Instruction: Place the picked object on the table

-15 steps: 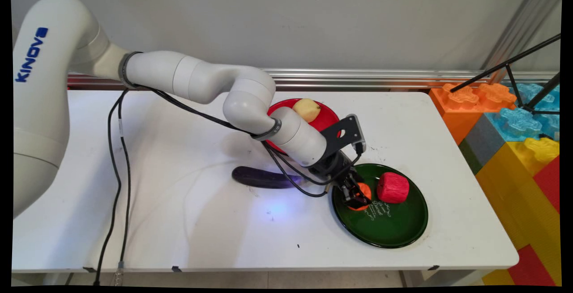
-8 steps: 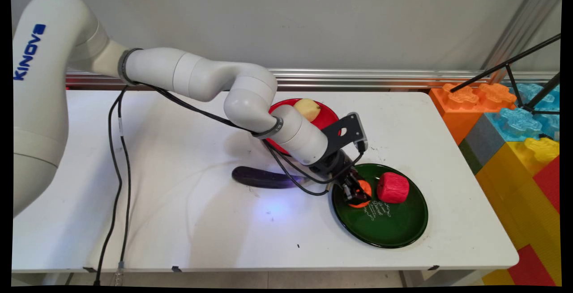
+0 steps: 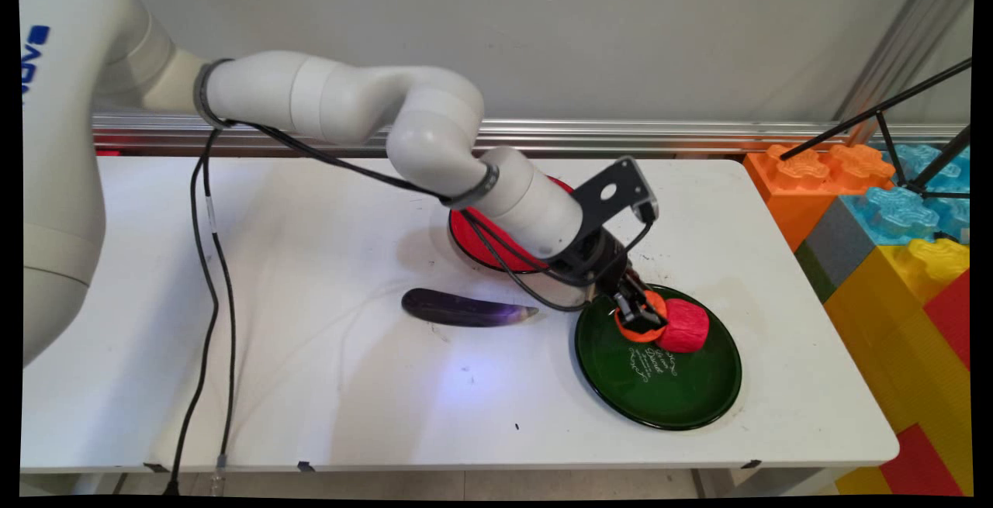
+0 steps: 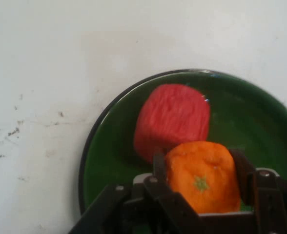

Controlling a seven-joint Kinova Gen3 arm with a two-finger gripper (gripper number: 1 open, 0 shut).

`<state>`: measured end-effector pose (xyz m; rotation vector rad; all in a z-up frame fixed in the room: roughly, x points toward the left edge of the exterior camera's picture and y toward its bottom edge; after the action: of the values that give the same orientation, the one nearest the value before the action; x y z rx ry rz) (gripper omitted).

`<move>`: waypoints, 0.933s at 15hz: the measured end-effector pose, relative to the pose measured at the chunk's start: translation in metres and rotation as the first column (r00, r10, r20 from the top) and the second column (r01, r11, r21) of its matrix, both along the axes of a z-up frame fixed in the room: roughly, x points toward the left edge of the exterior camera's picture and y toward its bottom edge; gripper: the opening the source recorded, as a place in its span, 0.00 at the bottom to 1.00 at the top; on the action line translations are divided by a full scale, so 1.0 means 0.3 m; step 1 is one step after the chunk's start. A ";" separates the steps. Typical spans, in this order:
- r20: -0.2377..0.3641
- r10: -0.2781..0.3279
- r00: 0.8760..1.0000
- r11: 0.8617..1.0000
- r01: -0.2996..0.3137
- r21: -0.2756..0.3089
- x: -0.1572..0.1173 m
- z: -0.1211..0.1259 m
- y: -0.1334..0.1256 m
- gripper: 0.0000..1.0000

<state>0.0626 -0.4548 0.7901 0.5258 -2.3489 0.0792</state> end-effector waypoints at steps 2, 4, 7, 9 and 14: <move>-0.010 0.002 1.000 1.000 -0.001 0.002 0.013 0.056 0.007 0.00; -0.011 0.000 1.000 1.000 0.000 -0.001 0.041 0.108 0.019 0.00; -0.008 -0.015 1.000 1.000 0.015 -0.007 0.102 0.174 0.049 0.00; -0.006 -0.041 0.999 0.999 0.041 -0.015 0.149 0.214 0.075 0.00; 0.011 -0.126 0.992 0.992 0.126 -0.024 0.286 0.269 0.143 0.00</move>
<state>0.1485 -0.4120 0.8706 0.3649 -2.3817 0.0517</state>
